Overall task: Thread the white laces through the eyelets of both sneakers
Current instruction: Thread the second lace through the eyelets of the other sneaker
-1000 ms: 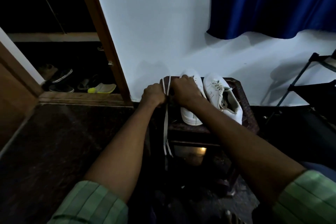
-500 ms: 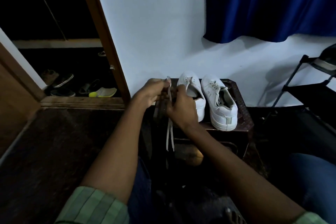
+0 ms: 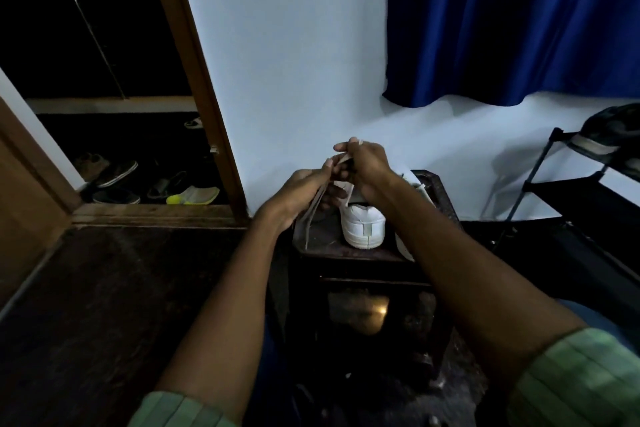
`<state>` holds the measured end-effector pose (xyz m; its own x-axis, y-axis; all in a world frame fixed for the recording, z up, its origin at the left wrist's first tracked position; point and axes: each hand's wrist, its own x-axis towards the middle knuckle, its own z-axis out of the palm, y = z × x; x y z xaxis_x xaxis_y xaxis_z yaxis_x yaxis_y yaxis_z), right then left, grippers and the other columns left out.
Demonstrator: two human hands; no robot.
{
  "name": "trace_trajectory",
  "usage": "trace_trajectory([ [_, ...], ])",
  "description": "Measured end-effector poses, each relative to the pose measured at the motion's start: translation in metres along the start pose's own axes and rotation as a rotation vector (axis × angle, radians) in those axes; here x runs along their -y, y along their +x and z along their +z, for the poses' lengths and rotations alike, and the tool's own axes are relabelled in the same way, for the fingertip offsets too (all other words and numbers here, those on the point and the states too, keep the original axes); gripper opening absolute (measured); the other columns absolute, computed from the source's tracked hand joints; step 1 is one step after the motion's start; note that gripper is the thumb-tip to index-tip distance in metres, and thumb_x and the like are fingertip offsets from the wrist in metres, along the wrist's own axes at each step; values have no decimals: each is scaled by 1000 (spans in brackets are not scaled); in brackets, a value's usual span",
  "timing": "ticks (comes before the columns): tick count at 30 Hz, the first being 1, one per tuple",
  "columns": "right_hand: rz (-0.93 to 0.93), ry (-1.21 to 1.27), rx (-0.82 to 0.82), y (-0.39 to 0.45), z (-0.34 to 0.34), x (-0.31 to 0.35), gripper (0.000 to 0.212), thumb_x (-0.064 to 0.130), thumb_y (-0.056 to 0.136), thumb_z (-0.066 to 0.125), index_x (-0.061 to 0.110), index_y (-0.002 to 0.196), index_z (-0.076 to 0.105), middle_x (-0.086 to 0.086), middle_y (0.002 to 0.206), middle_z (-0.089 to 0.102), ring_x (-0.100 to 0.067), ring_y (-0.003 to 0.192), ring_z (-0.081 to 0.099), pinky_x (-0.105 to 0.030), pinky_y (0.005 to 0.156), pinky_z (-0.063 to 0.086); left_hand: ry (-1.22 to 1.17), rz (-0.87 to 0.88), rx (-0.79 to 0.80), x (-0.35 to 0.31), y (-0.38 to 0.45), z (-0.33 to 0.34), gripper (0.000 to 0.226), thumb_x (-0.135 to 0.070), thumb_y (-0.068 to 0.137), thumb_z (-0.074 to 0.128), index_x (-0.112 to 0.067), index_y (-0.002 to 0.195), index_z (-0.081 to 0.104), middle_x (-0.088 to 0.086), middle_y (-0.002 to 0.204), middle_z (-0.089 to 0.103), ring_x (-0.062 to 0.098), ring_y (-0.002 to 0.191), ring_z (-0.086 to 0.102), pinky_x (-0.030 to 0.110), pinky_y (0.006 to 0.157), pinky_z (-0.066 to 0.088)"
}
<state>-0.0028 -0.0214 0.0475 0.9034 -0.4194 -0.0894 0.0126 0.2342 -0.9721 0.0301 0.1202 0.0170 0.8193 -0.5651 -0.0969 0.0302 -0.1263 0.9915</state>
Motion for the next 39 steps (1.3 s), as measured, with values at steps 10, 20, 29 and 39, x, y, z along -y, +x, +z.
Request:
trace_trajectory([
  [10,-204,47,-204,16,-48,67,35,19,111,30,6,92,56,-16,70,65,-19,48,60,-25,47,46,39,96,-52,-3,14,11,26,-26,110,52,-14,106,76,-8,66,55,9,54,45,22,53,37],
  [20,-716,-284,-351,12,-99,100,31,21,110,42,9,98,68,1,90,68,1,74,60,-24,72,53,126,208,-356,-35,41,55,10,-20,93,76,-18,86,82,0,78,79,14,63,69,31,72,61],
  [29,-955,-949,-298,28,-126,87,27,26,105,46,19,102,71,4,111,67,-18,113,53,-36,89,39,308,261,-359,-35,70,87,19,-7,93,66,-15,87,83,0,80,79,12,66,72,29,70,59],
  [39,144,-316,-153,64,-136,19,22,4,85,72,-5,94,54,-21,88,54,-32,62,69,-51,75,62,480,223,-488,-7,88,77,14,-21,86,71,-26,82,83,-10,86,80,11,86,75,35,85,61],
])
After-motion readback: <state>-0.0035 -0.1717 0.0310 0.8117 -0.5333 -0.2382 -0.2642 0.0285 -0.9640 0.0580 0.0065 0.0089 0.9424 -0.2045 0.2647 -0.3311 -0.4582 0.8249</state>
